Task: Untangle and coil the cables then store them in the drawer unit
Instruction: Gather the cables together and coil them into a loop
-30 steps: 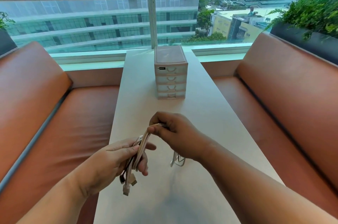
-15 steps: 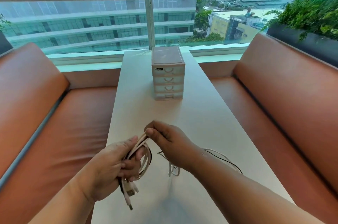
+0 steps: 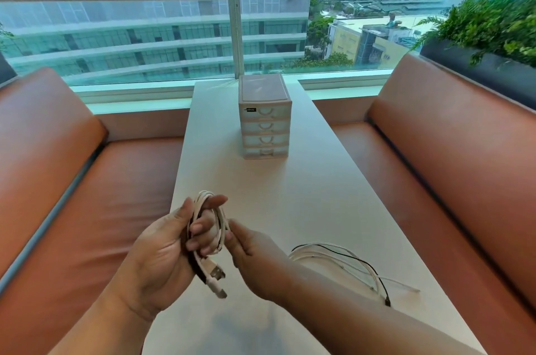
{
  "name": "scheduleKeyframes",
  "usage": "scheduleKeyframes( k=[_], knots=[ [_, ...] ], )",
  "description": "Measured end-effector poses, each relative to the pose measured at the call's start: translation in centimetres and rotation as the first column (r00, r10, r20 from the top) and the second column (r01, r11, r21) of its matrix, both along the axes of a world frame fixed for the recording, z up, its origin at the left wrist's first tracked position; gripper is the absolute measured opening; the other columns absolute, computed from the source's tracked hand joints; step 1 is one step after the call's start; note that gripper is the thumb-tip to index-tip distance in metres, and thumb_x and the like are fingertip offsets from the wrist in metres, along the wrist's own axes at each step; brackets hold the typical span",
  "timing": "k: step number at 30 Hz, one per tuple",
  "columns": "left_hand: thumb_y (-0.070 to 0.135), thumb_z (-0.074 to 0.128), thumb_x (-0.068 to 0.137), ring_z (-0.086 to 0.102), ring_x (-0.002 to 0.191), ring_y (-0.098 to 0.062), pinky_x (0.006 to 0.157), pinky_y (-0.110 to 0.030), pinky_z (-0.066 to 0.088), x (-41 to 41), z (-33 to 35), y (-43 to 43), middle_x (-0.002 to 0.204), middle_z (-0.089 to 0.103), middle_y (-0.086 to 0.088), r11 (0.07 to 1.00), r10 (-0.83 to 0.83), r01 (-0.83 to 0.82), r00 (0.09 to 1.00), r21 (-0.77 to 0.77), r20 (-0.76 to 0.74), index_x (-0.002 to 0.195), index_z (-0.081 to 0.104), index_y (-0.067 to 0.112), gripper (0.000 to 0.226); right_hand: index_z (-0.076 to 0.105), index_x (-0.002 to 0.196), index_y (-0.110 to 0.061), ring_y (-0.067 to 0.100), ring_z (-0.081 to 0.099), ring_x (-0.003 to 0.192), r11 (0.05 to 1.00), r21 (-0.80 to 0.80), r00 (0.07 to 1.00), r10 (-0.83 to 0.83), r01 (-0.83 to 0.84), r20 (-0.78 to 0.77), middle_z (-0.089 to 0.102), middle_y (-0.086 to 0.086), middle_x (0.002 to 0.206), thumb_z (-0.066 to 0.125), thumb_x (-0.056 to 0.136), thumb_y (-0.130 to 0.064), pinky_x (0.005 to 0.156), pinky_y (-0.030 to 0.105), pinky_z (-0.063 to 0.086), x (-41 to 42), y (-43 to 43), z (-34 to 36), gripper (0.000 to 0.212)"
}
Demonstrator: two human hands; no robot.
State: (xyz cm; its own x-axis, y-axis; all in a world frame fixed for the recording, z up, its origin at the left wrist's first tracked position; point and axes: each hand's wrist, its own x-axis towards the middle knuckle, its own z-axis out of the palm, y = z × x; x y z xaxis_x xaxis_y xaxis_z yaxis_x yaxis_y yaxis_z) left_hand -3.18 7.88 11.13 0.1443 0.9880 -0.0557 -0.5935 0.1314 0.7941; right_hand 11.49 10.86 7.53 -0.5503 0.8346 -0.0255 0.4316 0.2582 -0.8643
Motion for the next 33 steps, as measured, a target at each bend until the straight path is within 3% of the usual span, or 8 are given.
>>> scheduleKeyframes(
  k=[9,13,15,18,23,25,29,33],
  knots=[
    [0.053,0.087,0.05,0.063,0.066,-0.013,0.049,-0.023,0.048,0.5,-0.2,0.3,0.065,0.052,0.0,0.986,0.167,-0.162,0.946,0.043,-0.276,0.121,0.055,0.011,0.089,0.049,0.119,-0.012,0.03,0.054,0.086,0.95,0.107,0.847,0.207,-0.293,0.49,0.06,0.012,0.107,0.041,0.099,-0.01,0.067,0.029,0.032,0.1,0.0,1.7,0.021],
    [0.032,0.056,0.092,0.07,0.097,-0.018,0.035,-0.021,0.032,0.6,-0.6,0.0,0.08,0.066,-0.014,0.985,0.17,-0.16,0.813,0.067,-0.557,0.121,0.05,0.026,0.03,0.053,0.108,-0.012,0.027,0.05,0.075,0.922,0.159,0.82,0.222,-0.352,0.528,0.058,0.011,0.094,0.042,0.1,-0.013,0.064,0.03,0.033,0.5,0.2,2.3,0.014],
    [0.009,0.039,0.099,0.069,0.1,-0.011,0.035,-0.019,0.033,0.8,-0.7,0.1,0.071,0.062,-0.003,0.985,0.17,-0.13,0.772,0.109,-0.612,0.12,0.047,0.028,0.029,0.054,0.107,-0.009,0.025,0.046,0.075,0.916,0.179,0.815,0.214,-0.358,0.538,0.06,0.013,0.096,0.039,0.102,-0.02,0.064,0.029,0.031,0.7,0.3,2.8,0.02],
    [0.004,0.037,0.099,0.067,0.097,-0.003,0.047,-0.012,0.043,0.6,-0.5,0.1,0.071,0.062,0.006,0.973,0.227,-0.121,0.624,0.195,-0.748,0.121,0.046,0.03,0.035,0.058,0.107,-0.007,0.023,0.044,0.077,0.923,0.164,0.828,0.221,-0.348,0.516,0.06,0.013,0.096,0.038,0.103,-0.028,0.065,0.029,0.029,0.9,0.4,3.9,0.029],
    [0.017,0.042,0.099,0.065,0.07,-0.008,0.055,-0.03,0.05,0.1,-0.7,0.1,0.081,0.065,0.002,0.966,0.244,-0.016,0.377,0.258,-0.894,0.125,0.045,0.031,0.029,0.065,0.096,-0.013,0.014,0.045,0.06,0.964,0.023,0.907,0.241,-0.265,0.344,0.047,-0.007,0.067,0.048,0.099,-0.032,0.054,0.023,0.034,1.5,1.2,6.1,0.026],
    [0.014,0.042,0.1,0.063,0.062,-0.003,0.053,-0.017,0.049,0.2,-0.7,0.1,0.075,0.064,0.0,0.972,0.222,-0.013,0.383,0.235,-0.897,0.13,0.046,0.024,0.033,0.067,0.092,-0.014,0.01,0.046,0.056,0.974,-0.002,0.931,0.218,-0.227,0.293,0.052,-0.005,0.068,0.052,0.095,-0.036,0.053,0.025,0.037,1.8,1.7,6.6,0.026],
    [0.027,0.042,0.1,0.063,0.061,0.0,0.054,-0.045,0.049,0.6,0.0,-0.2,0.071,0.067,-0.009,0.982,0.162,0.007,0.469,0.187,-0.868,0.117,0.057,0.021,0.023,0.067,0.079,-0.019,0.006,0.049,0.053,0.982,-0.039,0.963,0.188,-0.184,0.193,0.062,-0.004,0.067,0.06,0.092,-0.037,0.055,0.023,0.04,2.6,2.4,7.4,0.023],
    [0.042,0.034,0.101,0.042,0.05,-0.008,0.043,-0.039,0.041,1.4,0.7,-0.6,0.058,0.054,-0.003,0.984,0.099,0.077,0.505,0.159,-0.858,0.085,0.059,0.013,0.041,0.064,0.085,-0.005,0.014,0.043,0.055,0.988,-0.024,0.979,0.155,-0.153,0.13,0.053,0.005,0.068,0.063,0.09,-0.038,0.055,0.026,0.037,3.1,3.3,7.3,0.033]
  ],
)
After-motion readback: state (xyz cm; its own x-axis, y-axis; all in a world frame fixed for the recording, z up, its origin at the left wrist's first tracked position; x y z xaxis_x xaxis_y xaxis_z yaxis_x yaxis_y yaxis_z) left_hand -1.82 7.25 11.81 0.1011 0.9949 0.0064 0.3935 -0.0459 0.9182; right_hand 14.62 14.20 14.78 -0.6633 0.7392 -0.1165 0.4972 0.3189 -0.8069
